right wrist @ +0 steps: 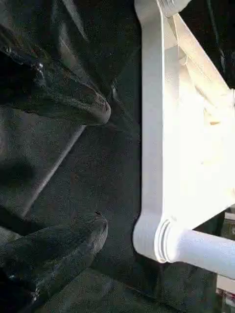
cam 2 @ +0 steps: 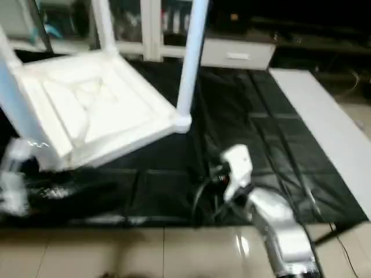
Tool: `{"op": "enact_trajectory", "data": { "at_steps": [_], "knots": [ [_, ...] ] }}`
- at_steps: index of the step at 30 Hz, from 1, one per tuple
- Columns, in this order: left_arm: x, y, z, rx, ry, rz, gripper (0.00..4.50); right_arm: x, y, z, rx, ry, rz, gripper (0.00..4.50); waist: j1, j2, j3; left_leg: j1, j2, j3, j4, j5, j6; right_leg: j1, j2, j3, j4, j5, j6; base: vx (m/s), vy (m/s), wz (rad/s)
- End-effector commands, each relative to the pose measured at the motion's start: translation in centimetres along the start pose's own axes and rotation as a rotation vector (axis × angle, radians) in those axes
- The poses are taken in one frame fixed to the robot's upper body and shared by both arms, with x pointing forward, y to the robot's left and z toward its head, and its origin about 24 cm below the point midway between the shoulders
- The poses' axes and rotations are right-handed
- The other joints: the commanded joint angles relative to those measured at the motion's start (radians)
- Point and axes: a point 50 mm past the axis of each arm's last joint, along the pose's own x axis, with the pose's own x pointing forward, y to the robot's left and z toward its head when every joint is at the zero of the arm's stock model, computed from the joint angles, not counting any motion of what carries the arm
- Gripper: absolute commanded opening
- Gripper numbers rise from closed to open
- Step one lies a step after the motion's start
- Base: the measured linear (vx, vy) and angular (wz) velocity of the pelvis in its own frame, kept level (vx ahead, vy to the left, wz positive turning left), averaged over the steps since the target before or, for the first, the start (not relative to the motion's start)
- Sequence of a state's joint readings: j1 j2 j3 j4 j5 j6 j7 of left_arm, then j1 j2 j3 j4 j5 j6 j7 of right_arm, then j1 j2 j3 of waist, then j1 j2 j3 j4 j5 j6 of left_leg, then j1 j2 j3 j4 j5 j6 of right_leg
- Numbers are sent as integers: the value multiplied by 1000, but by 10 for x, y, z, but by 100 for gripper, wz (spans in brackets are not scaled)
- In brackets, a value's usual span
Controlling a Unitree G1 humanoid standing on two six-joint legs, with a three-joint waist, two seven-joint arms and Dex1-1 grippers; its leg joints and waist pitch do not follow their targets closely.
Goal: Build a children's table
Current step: Rotate leg to tighten, then rotate table base
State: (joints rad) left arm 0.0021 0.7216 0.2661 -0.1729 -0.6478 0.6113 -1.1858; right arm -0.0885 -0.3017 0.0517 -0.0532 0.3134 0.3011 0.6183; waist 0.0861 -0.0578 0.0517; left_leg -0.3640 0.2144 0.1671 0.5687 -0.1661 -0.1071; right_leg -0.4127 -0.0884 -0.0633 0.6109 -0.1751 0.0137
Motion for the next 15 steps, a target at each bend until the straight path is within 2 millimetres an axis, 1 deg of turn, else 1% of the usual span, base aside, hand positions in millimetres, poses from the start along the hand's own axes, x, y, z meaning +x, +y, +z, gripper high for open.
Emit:
{"op": "enact_trajectory", "data": {
  "at_steps": [1,2,3,4,5,6,7,8,9,10,11,12,13,14,15],
  "knots": [
    [-11,-8,3,-15,1,9,314,2,-2,3,-6,-5,14,315,-2,17,-43,11,11,3,-78,-396,-10,30,-31,39,-86,-413,-123,0,0,0],
    [-16,-8,2,-16,7,31,322,2,-2,3,-6,-4,16,315,0,18,-45,16,12,4,-77,-402,-11,26,-29,40,-85,-397,-126,0,0,0],
    [-22,-8,0,-26,12,54,328,2,-2,3,-8,-3,19,315,-1,18,-43,15,11,4,-78,-407,-10,27,-27,40,-86,-395,-126,0,0,0],
    [-33,-7,-3,-35,23,98,337,3,-2,3,-12,-1,24,315,-3,1,-43,12,11,6,-77,-406,-7,28,-27,39,-88,-401,-121,0,0,0],
    [-39,-7,-4,-37,28,121,346,3,-2,3,-14,0,27,315,-1,12,-45,12,10,2,-79,-409,-8,29,-30,40,-88,-421,-109,0,0,0],
    [-48,-5,-4,-38,30,160,353,4,-2,3,-15,0,30,315,-3,-2,-45,15,11,4,-79,-415,-8,26,-27,40,-91,-414,-107,0,0,0],
    [-48,-5,-4,-38,30,163,358,4,-2,3,-15,0,30,315,0,7,-43,16,11,1,-80,-425,-13,25,-28,40,-88,-418,-108,0,0,0],
    [-53,-5,-4,-39,31,185,363,4,-2,4,-15,0,32,315,-1,-2,-45,15,10,2,-80,-426,-12,27,-28,40,-90,-417,-106,0,0,0],
    [-64,0,-2,-2,35,260,370,6,-2,4,-18,1,40,315,0,-8,-44,15,10,1,-80,-432,-12,26,-29,39,-91,-423,-101,0,0,0],
    [-70,4,1,24,30,313,391,7,-2,4,-21,2,46,315,1,-6,-43,15,10,0,-81,-438,-12,26,-29,39,-91,-429,-96,0,0,0],
    [-73,5,2,39,26,329,399,7,-2,4,-23,2,49,315,1,-5,-43,17,10,-2,-82,-451,-17,25,-30,39,-93,-444,-89,0,0,0],
    [-73,7,3,59,21,339,399,8,-2,4,-23,2,50,315,1,-6,-43,18,11,-2,-82,-461,-19,23,-30,39,-95,-448,-87,0,0,0],
    [-73,10,4,78,16,351,415,9,-1,4,-24,1,52,315,1,-5,-42,23,13,-5,-84,-485,-27,21,-31,38,-97,-455,-87,0,0,0],
    [-70,12,5,102,9,357,425,9,-1,4,-25,1,54,315,2,-6,-40,29,13,-6,-85,-516,-34,17,-30,37,-100,-463,-88,0,0,0],
    [-68,13,6,122,2,358,425,10,-1,4,-26,0,56,315,2,-8,-38,30,13,-8,-86,-541,-39,19,-32,36,-102,-478,-87,0,0,0]
  ]
}}
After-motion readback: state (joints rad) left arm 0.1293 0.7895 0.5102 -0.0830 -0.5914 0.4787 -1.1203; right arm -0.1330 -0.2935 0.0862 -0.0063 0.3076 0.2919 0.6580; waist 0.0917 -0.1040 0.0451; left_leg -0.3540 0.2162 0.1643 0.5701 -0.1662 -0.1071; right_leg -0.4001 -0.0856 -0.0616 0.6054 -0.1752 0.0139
